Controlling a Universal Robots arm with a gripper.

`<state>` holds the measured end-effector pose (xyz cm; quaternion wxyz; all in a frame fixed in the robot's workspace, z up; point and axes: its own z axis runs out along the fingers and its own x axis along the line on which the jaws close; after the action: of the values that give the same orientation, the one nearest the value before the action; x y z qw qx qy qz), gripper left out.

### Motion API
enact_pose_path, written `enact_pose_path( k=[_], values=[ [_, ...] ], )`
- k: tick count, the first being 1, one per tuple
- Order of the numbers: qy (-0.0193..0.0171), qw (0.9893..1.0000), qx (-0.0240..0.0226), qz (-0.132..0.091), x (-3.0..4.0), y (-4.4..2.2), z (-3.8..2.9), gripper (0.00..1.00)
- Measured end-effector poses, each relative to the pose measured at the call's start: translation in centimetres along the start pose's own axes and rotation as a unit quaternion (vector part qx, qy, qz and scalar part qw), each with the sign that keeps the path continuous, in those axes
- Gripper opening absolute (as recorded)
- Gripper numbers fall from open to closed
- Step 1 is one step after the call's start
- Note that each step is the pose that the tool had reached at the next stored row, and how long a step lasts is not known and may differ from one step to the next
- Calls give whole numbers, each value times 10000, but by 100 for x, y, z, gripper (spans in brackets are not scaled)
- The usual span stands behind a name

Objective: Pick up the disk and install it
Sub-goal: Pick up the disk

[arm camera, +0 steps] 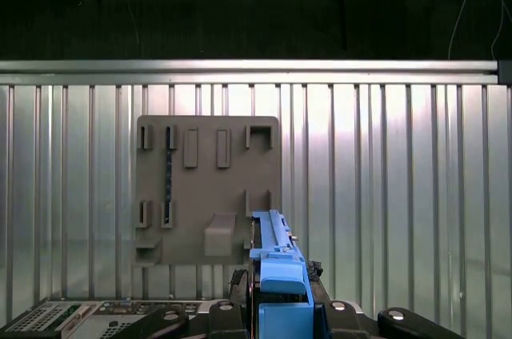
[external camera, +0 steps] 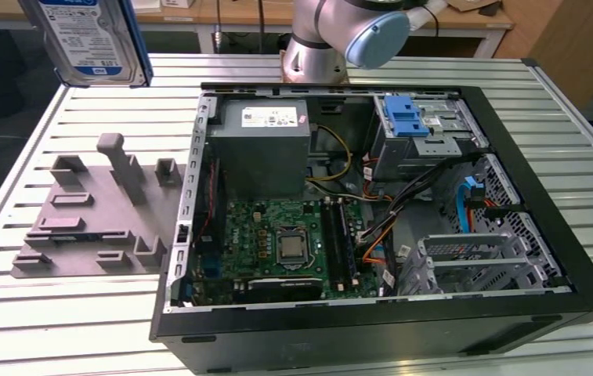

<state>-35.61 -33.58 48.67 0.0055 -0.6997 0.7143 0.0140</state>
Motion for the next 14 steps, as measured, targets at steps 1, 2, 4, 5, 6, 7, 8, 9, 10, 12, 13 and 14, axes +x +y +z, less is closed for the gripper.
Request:
enact_pose_path(
  k=[1,2,4,5,6,7,8,9,10,12,13,14],
  values=[
    [0,10000,0,-1,0,-2,0,37],
    [0,10000,0,0,0,-4,0,37],
    [0,10000,0,0,0,-7,0,37],
    [0,10000,0,-1,0,-11,0,37],
    [0,10000,0,-1,0,-16,0,37],
    [0,10000,0,-1,0,-20,0,37],
    [0,10000,0,0,-1,-25,-1,37],
    [0,10000,0,-1,-1,-29,-1,37],
    [0,10000,0,0,-1,-32,-1,37],
    [0,10000,0,-1,-1,-41,-1,37],
    [0,10000,0,-1,-1,-45,-1,37],
    [0,10000,0,0,-1,-46,0,37]
  ],
)
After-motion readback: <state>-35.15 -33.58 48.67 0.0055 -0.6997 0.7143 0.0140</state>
